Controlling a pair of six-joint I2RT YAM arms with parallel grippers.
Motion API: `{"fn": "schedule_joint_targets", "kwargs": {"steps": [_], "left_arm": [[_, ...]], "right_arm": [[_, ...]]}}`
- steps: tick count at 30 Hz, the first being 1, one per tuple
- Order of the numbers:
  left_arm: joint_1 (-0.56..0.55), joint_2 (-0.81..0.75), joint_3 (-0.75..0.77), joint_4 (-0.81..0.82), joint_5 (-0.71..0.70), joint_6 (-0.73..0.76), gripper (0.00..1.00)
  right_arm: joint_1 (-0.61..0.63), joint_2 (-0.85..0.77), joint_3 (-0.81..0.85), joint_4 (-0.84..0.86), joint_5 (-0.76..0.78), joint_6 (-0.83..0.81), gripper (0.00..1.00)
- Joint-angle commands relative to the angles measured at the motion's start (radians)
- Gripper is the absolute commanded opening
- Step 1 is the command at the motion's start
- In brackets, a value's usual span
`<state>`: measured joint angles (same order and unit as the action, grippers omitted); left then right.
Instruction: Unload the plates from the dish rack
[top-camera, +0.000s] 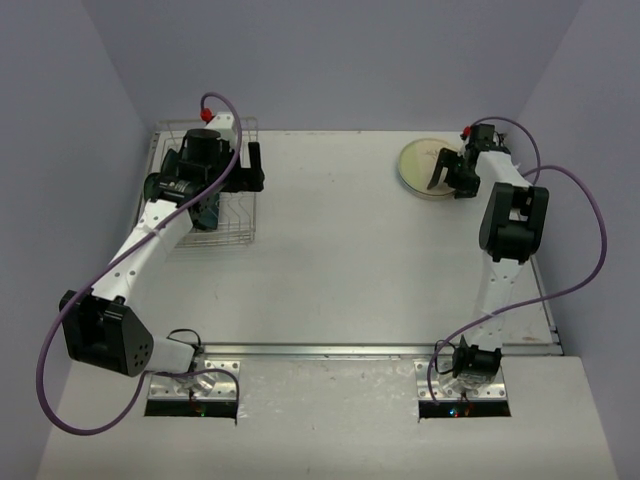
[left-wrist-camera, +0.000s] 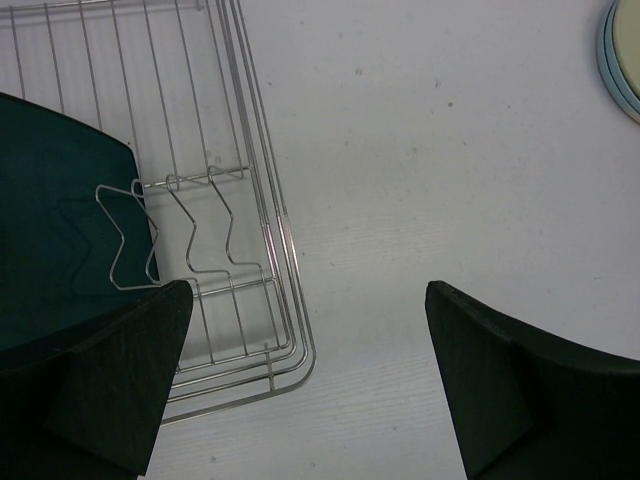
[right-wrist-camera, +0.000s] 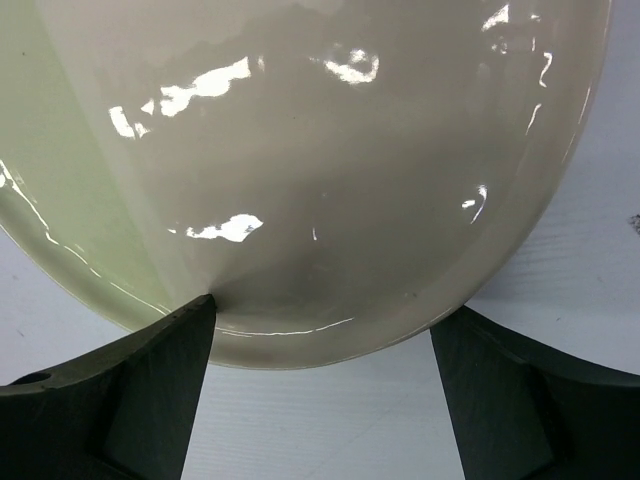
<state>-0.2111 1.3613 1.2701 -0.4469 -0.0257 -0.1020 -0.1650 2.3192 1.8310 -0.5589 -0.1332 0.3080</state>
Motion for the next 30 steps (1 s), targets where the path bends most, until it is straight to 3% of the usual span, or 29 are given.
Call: {"fn": "schedule_joint_targets", "kwargs": {"steps": [1,6,13,18,25,30], "left_arm": [[-0.005,-0.043,0.019,0.034,-0.018,0.007,1.00],[-0.005,-0.043,0.024,0.036,-0.052,0.010,1.00],[0.018,-0.038,0.086,-0.014,-0.241,0.010,1.00],[0.133,-0.041,0.147,-0.084,-0.154,-0.007,0.99],[0.208,0.033,0.215,-0.171,-0.198,0.035,0.89],[0.288,0.122,0.249,-0.209,-0.161,0.052,0.76]], "right_arm": [[0.010,0.030,0.029,-0.055,0.001,-0.029,0.86],[0.012,-0.012,-0.014,-0.046,-0.052,-0.035,0.88],[0.027,-0.263,-0.155,0.039,-0.136,-0.098,0.93],[0.047,-0.462,-0.251,0.098,-0.154,-0.154,0.99],[0.102,-0.733,-0.395,0.201,-0.161,-0.262,0.99],[0.159,-0.875,-0.574,0.296,-0.161,-0.369,0.99]]}}
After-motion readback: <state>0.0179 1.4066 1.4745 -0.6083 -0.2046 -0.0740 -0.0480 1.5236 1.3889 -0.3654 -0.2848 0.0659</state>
